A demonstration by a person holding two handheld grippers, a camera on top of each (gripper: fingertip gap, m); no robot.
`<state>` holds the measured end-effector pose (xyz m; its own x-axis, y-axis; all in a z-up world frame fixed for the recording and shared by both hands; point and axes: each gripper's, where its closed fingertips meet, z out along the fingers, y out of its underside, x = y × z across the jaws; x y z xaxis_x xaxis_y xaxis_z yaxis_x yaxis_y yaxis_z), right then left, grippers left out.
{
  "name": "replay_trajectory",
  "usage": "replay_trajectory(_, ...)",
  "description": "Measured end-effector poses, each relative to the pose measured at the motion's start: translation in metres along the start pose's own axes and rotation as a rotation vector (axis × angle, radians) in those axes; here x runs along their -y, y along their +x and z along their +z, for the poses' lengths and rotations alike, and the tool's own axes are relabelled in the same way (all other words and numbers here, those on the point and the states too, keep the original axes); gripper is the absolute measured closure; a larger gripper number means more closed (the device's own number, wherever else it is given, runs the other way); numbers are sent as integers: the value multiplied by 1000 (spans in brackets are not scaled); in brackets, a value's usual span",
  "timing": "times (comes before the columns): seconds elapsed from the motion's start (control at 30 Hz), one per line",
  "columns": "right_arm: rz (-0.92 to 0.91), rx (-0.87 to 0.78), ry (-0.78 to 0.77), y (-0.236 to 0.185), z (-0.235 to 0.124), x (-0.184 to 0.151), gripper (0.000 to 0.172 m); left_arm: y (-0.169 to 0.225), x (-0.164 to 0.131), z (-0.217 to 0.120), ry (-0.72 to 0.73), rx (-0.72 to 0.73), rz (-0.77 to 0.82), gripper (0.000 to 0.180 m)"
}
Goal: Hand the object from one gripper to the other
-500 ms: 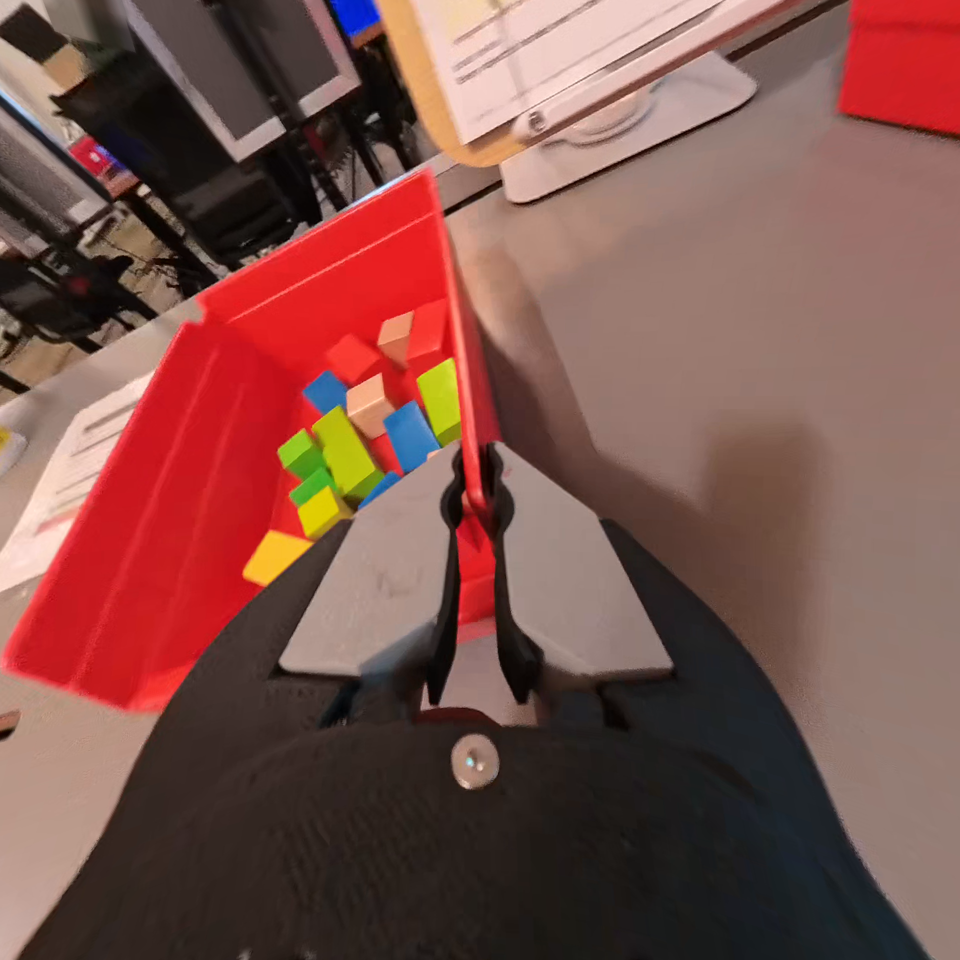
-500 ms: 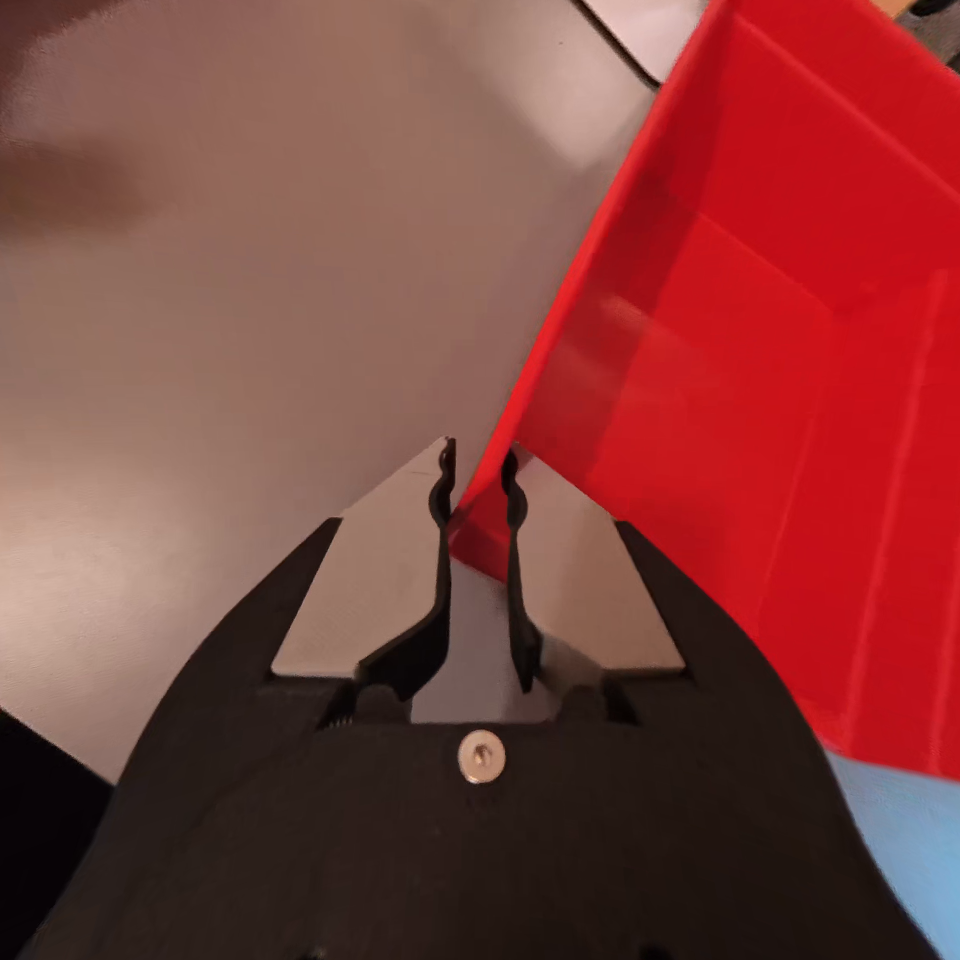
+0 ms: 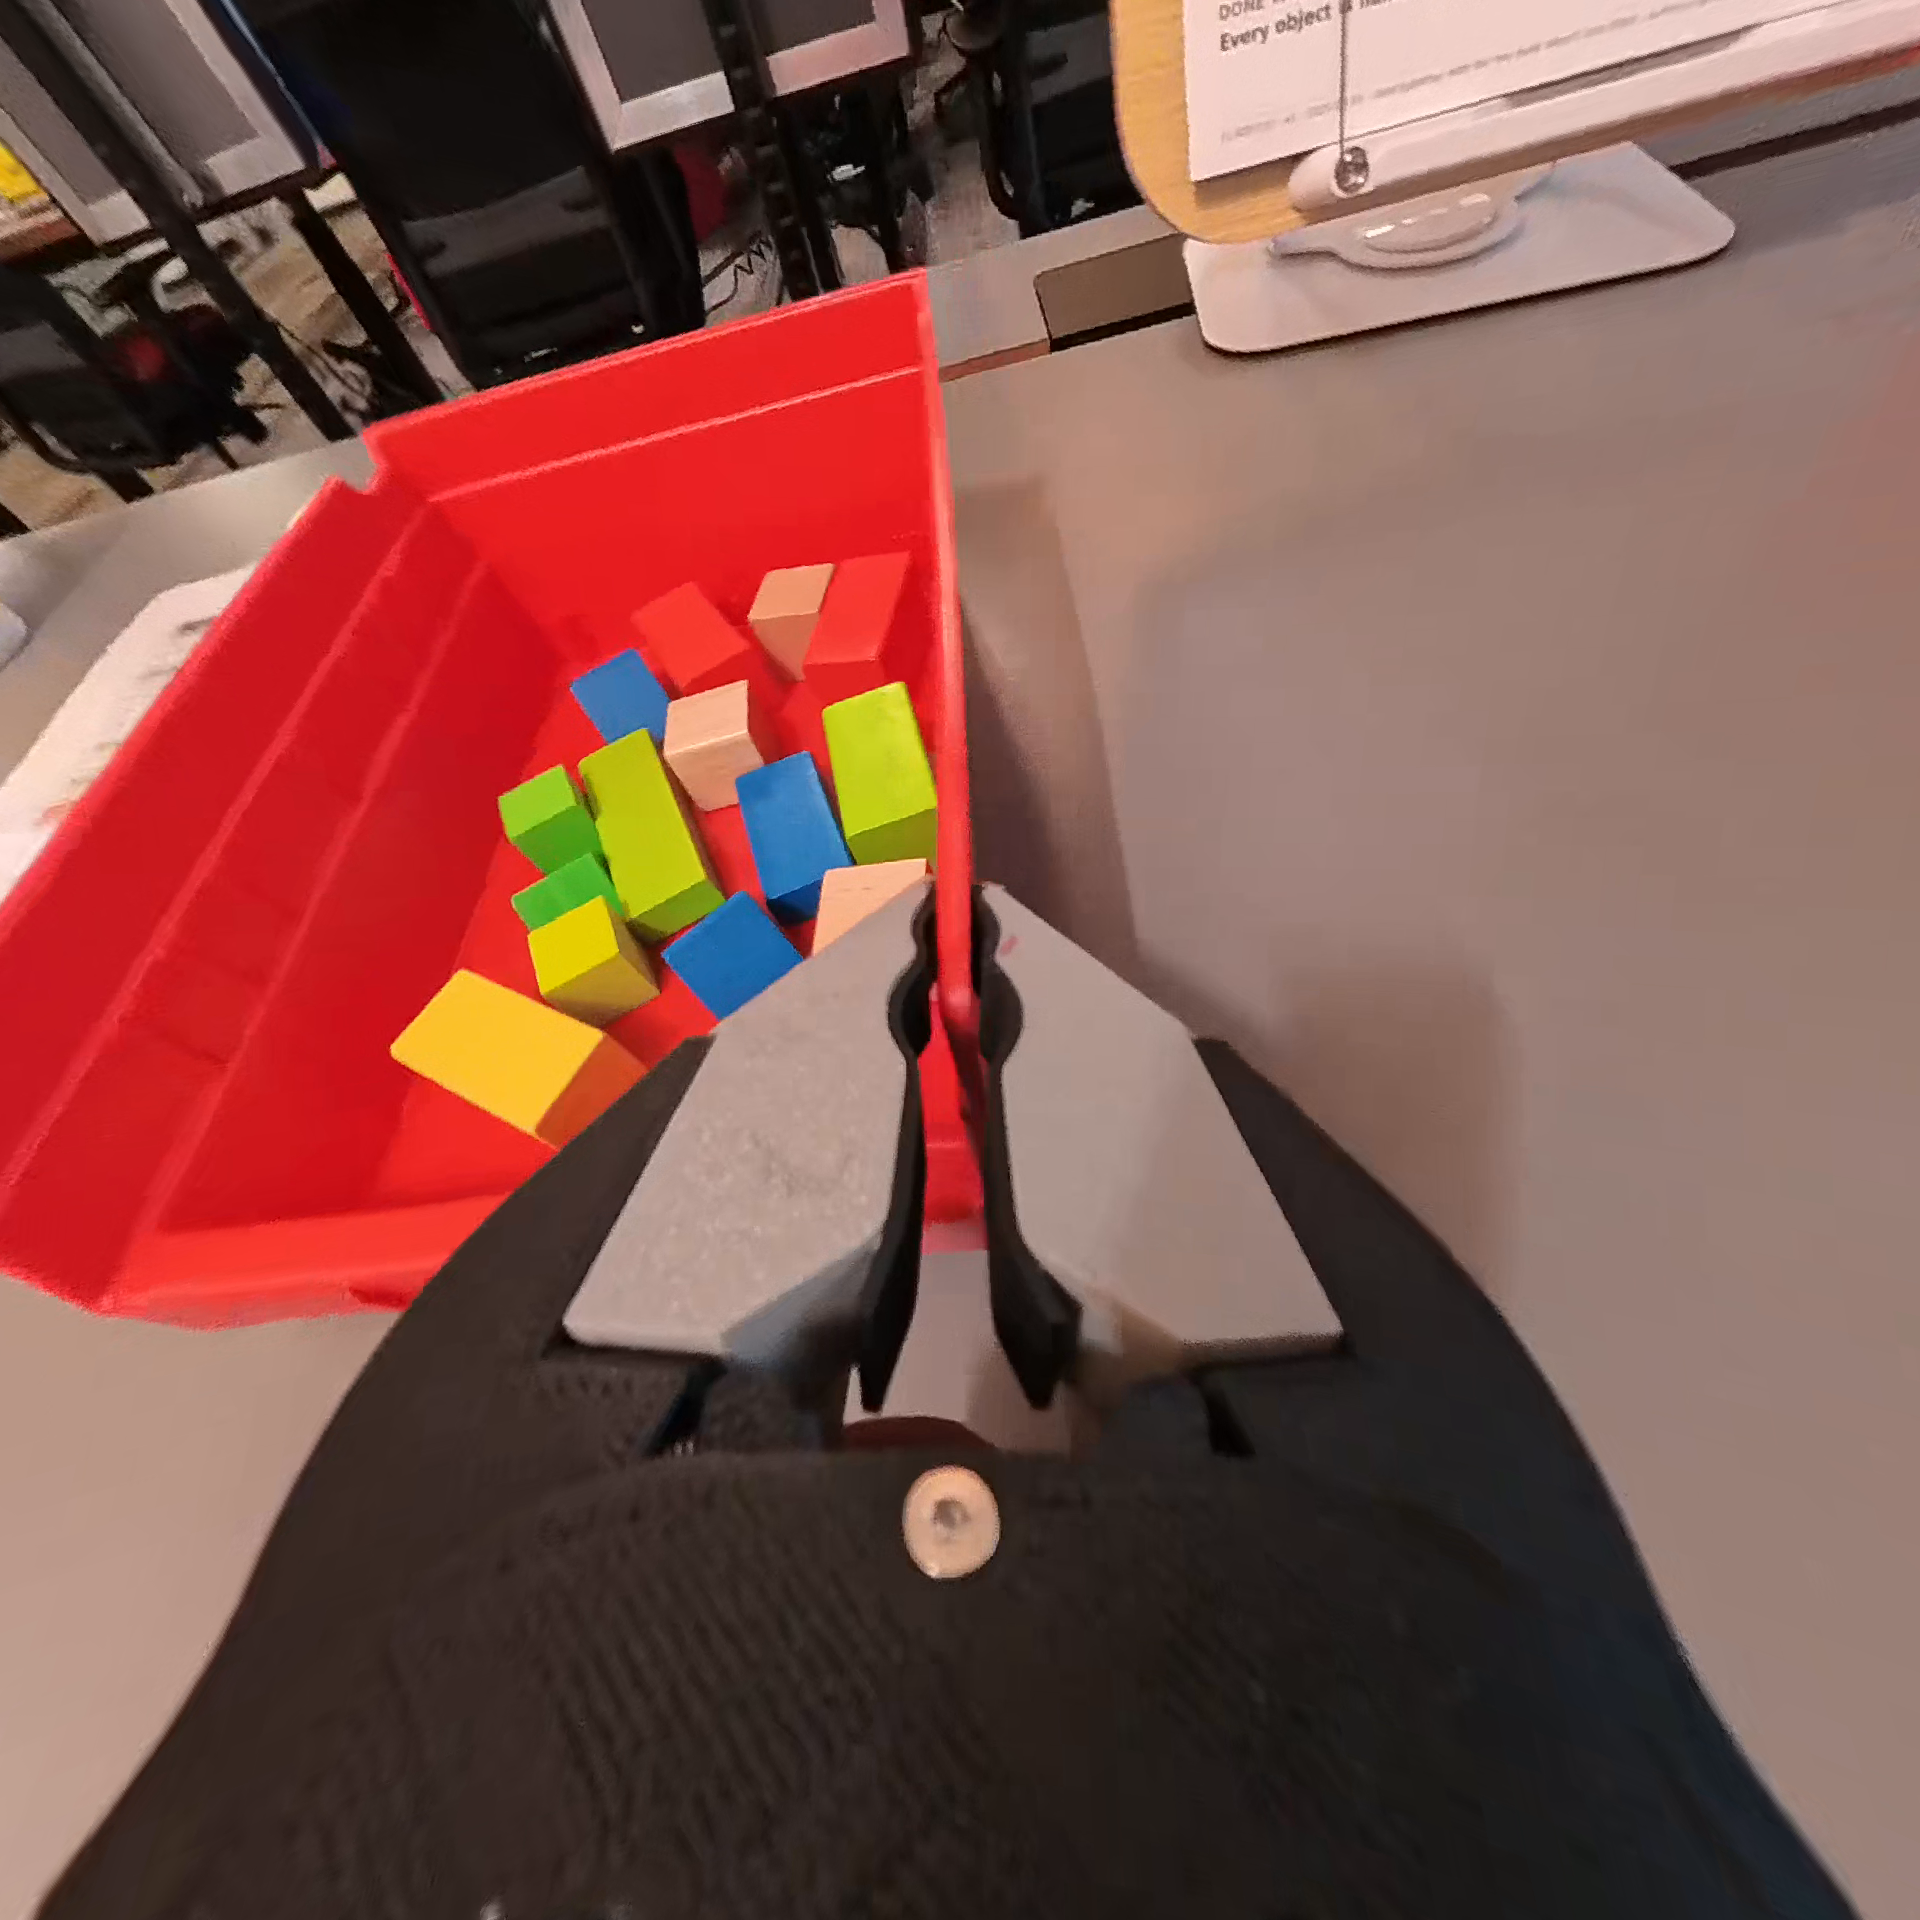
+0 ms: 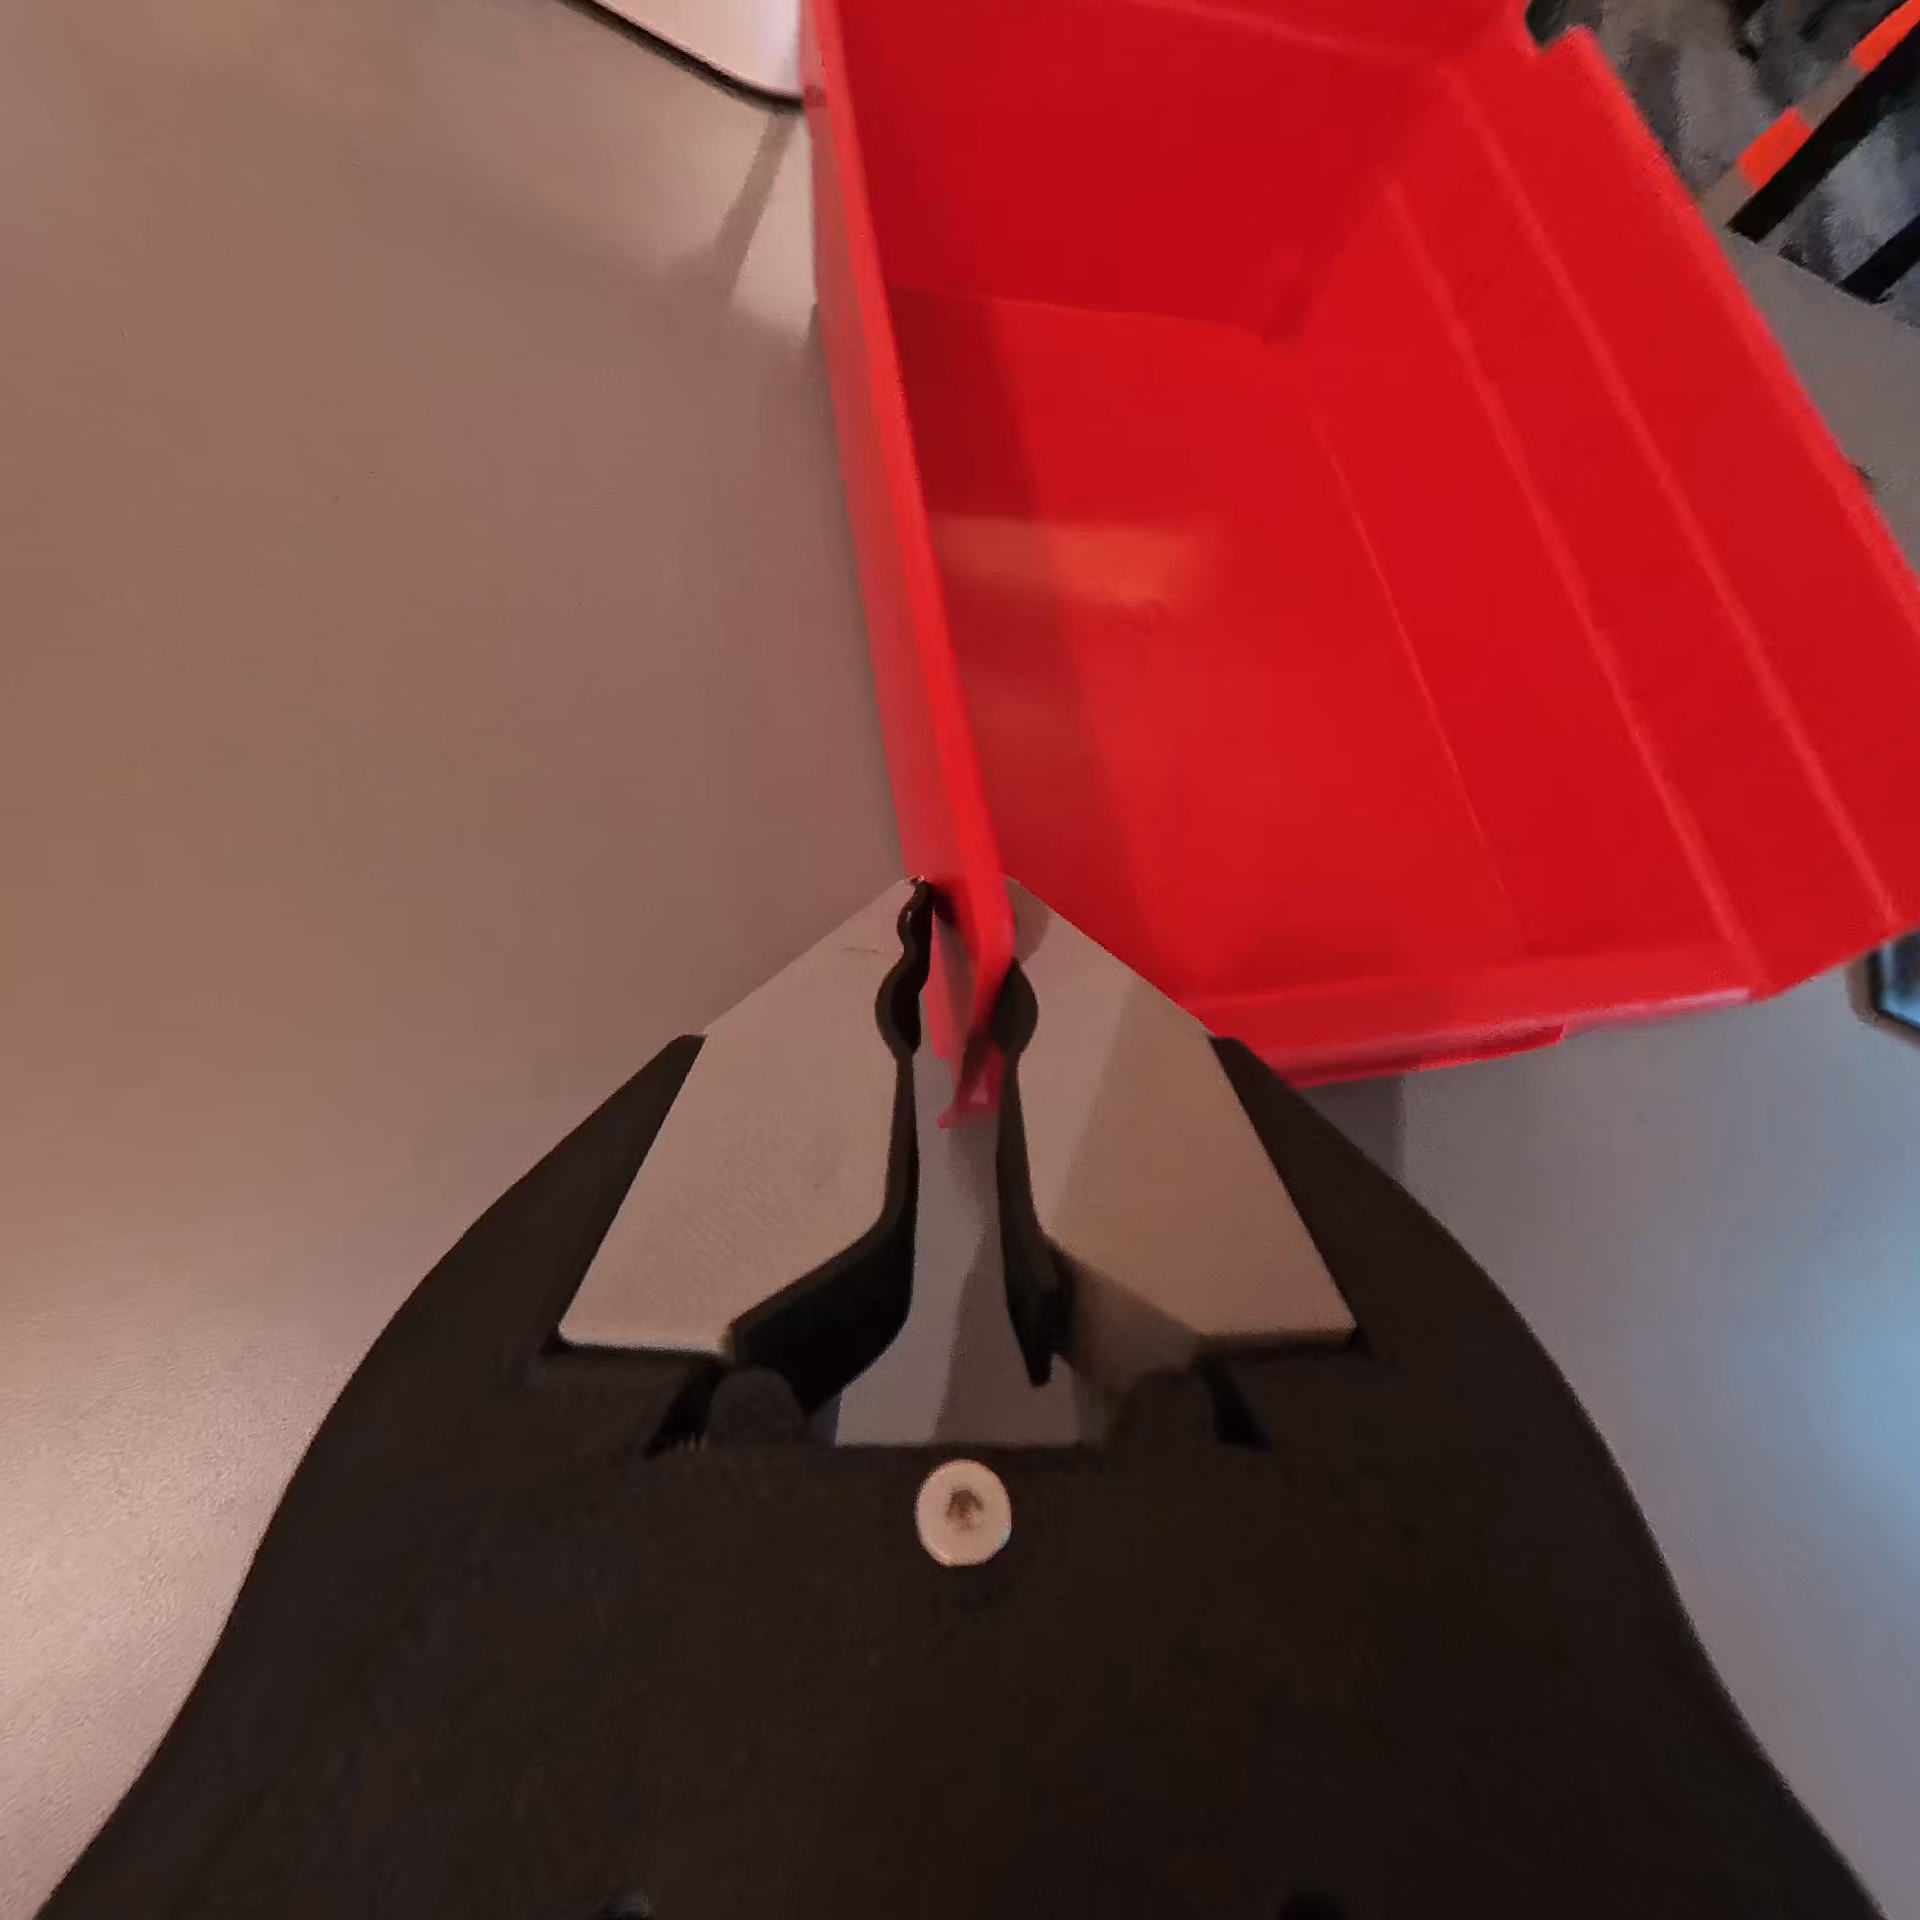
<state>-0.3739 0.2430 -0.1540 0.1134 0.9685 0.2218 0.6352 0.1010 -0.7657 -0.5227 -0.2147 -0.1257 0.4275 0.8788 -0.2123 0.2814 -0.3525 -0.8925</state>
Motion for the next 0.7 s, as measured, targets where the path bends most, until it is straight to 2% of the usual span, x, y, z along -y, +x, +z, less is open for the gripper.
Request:
replay_trajectory(0.23, -19, -79, 126, -12, -21, 8, 169, 24, 11, 1, 15, -53, 40, 179)
replay_trajectory(0.4, 10, -97, 87, 9, -20, -1, 168, 35, 13, 3, 9, -101, 57, 175)
replay_trajectory(0.47, 13, -63, 120, 9, -26, 4, 169, 36, 14, 2, 10, -119, 54, 174)
replay_trajectory(0.53, 15, -38, 190, 8, -41, 17, 155, 39, 21, -5, 45, -173, 10, 172)
replay_trajectory(0.6, 25, -3, 270, 5, -60, 36, 143, 42, 43, -24, 148, -255, -78, 171)
replay_trajectory(0.7, 30, 104, 354, -8, -85, 64, 126, 37, 73, -54, 225, -304, -155, 142)
